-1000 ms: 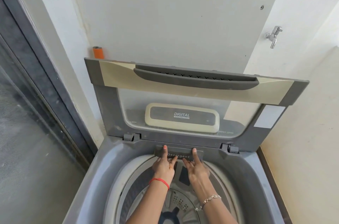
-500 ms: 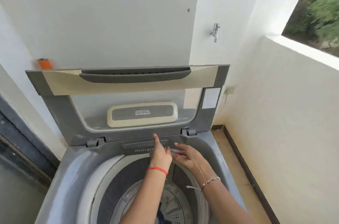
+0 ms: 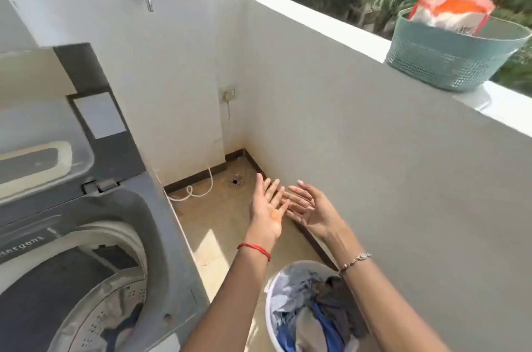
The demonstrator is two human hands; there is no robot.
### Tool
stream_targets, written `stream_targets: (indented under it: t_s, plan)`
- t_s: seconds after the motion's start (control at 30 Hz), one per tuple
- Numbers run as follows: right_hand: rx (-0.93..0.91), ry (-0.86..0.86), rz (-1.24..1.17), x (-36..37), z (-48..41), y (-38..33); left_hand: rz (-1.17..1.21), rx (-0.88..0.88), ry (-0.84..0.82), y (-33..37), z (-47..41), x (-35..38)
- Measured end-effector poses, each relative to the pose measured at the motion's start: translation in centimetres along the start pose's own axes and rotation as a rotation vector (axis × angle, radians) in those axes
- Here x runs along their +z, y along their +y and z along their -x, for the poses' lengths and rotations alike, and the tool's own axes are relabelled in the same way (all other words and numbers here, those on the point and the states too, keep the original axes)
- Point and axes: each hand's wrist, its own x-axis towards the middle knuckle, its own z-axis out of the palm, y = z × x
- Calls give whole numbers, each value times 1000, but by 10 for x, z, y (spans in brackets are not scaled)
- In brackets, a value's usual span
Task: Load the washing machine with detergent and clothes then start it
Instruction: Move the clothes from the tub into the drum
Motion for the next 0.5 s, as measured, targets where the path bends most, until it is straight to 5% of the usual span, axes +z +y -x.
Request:
stream_targets:
  t_s: [0.2,0.5]
  plan:
    - [140,182,267,-153,-45,34,-308,-225,112,-144,-81,-18]
    - [395,341,472,-309,-132,191,-697,-542,241,-303,-173,-143]
